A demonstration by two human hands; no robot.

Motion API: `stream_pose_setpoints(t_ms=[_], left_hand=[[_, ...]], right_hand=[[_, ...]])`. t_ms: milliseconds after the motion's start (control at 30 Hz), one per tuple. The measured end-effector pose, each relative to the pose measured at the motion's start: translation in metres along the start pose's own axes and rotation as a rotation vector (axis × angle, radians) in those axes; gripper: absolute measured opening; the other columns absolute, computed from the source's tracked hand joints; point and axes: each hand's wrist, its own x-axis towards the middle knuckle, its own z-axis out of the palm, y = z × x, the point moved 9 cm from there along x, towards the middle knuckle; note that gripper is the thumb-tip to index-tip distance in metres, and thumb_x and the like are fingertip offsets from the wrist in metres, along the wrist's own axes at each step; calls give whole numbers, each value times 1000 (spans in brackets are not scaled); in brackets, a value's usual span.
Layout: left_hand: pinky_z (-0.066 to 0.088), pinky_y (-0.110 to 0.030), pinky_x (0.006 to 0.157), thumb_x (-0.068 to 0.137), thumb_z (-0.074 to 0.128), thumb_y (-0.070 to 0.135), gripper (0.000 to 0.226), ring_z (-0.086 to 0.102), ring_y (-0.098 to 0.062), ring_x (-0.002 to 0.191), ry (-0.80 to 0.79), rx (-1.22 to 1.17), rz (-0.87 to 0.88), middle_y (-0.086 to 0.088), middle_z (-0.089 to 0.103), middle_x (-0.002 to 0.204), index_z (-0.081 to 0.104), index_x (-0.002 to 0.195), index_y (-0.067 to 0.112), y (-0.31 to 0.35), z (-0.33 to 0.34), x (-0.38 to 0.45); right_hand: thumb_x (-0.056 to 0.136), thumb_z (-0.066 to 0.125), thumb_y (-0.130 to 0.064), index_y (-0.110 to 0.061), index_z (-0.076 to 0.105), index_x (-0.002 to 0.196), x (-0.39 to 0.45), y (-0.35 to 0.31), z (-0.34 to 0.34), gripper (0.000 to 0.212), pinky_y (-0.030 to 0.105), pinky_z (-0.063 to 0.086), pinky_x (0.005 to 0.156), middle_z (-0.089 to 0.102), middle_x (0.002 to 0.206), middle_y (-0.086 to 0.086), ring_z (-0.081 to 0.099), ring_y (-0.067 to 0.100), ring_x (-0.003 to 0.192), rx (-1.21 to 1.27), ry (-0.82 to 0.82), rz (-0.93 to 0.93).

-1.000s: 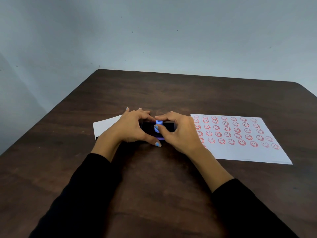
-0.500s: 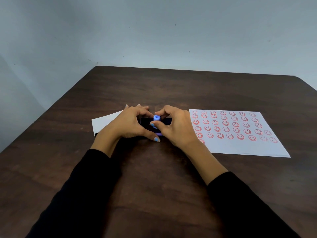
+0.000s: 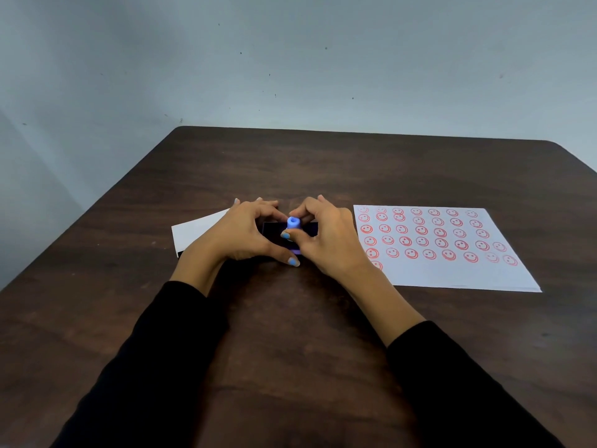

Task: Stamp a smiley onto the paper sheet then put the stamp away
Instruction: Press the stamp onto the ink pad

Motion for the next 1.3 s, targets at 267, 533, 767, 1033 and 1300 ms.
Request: stream_pose_setpoints(t_ms=[267, 533, 767, 1033, 1300], left_hand=[[5, -54, 115, 51, 86, 40, 67, 20, -18, 141, -21, -18, -8, 2, 39, 147, 62, 113, 31, -3, 2, 1], [1, -52, 116, 49, 86, 41, 66, 19, -16, 141, -11, -14, -5, 2, 40, 147, 63, 110, 32, -1, 1, 0], [-1, -52, 116, 51, 86, 40, 67, 17, -17, 142, -22, 21, -2, 2, 38, 148, 62, 113, 29, -3, 3, 3], [-14, -48, 114, 46, 84, 53, 87, 8, -20, 144, -14, 148, -18, -3, 32, 151, 52, 125, 32, -3, 4, 3], [-9, -46, 115, 75, 62, 56, 50, 17, -16, 142, 152, 188, 399, -4, 37, 149, 58, 120, 34, 90, 49, -11]], right_hand=[[73, 76, -15, -15, 62, 82, 4, 2, 1, 17, 30, 17, 116, 70, 76, 4, 60, 13, 74, -32, -26, 23], [75, 69, -4, -9, 65, 88, 4, -1, 3, 14, 30, 12, 117, 71, 77, 10, 62, 19, 72, -42, -31, -19], [69, 80, -16, -13, 63, 76, 5, 2, -1, 19, 24, 16, 112, 61, 62, -4, 50, -2, 55, -23, -3, -8], [73, 76, -18, -15, 66, 83, -3, -8, -13, 14, 35, 32, 111, 73, 81, 1, 65, 14, 80, 19, 84, -56], [75, 76, -23, -23, 66, 92, -55, 56, -142, 20, 16, 53, 72, 73, 89, 1, 70, 10, 84, 579, 854, 269]])
